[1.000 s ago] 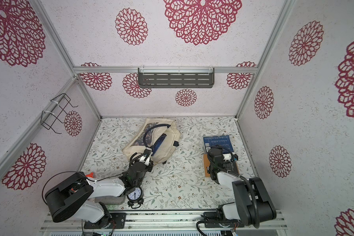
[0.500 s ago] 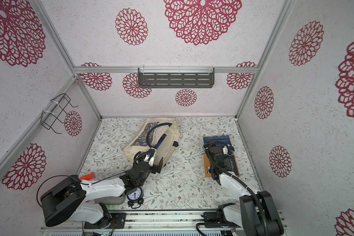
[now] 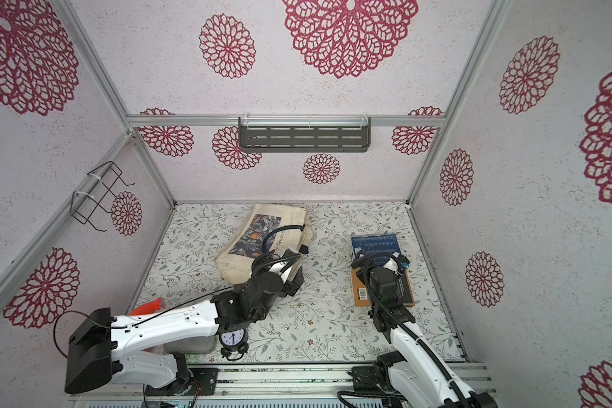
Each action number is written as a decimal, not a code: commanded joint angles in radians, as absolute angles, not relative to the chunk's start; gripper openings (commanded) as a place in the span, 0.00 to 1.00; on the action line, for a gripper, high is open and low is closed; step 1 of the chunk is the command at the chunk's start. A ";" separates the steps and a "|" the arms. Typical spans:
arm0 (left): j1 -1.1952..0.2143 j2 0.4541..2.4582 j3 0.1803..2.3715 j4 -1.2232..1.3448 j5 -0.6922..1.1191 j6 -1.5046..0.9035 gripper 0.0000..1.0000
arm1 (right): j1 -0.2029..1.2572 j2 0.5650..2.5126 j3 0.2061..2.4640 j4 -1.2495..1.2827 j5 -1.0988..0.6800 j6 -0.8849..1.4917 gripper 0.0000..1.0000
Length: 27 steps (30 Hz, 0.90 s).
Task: Take out the books from the canvas bag
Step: Adjust the canvas bag at the center of the board.
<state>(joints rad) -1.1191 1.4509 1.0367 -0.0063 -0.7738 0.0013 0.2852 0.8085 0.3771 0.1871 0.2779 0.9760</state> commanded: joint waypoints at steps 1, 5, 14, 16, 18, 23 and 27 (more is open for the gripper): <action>-1.075 1.591 1.226 -0.277 -0.764 0.040 0.98 | 0.288 0.749 0.372 0.156 0.311 0.905 0.99; -0.987 1.765 1.444 -0.452 -0.665 0.051 0.98 | 0.281 0.687 0.373 0.090 0.350 0.895 0.99; -0.866 2.104 1.744 -0.677 -0.627 0.027 0.98 | 0.276 0.555 0.345 0.070 0.382 0.874 0.99; -0.856 2.143 1.773 -0.700 -0.628 0.031 0.98 | 0.276 0.556 0.342 0.078 0.370 0.879 0.99; -0.849 2.185 1.803 -0.723 -0.650 0.036 0.98 | 0.276 0.565 0.341 0.080 0.360 0.883 0.99; -0.819 2.250 1.836 -0.751 -0.716 0.044 0.98 | 0.274 0.576 0.339 0.091 0.341 0.889 0.99; -0.768 2.265 1.841 -0.758 -0.740 0.051 0.89 | 0.274 0.564 0.327 0.108 0.336 0.893 0.99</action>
